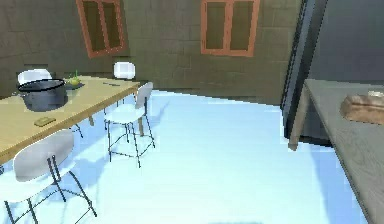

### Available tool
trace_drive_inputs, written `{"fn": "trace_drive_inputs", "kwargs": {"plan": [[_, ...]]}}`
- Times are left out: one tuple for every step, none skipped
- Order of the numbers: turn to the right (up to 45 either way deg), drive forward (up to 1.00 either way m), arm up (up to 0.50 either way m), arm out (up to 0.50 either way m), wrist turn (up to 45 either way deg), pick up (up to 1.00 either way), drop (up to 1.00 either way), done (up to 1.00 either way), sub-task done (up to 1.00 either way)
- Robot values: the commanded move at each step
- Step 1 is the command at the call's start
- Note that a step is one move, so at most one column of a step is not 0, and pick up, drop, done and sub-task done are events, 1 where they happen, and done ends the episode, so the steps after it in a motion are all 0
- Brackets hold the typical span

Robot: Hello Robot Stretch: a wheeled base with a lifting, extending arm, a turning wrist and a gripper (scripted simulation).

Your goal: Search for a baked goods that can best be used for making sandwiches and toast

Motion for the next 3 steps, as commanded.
{"fn": "trace_drive_inputs", "kwargs": {"plan": [[0.0,0.35,0.00,0.00,0.0,0.00,0.00,0.00,0.00],[18.0,0.00,0.00,0.00,0.0,0.00,0.00,0.00,0.00],[0.0,0.50,0.00,0.00,0.0,0.00,0.00,0.00,0.00]]}}
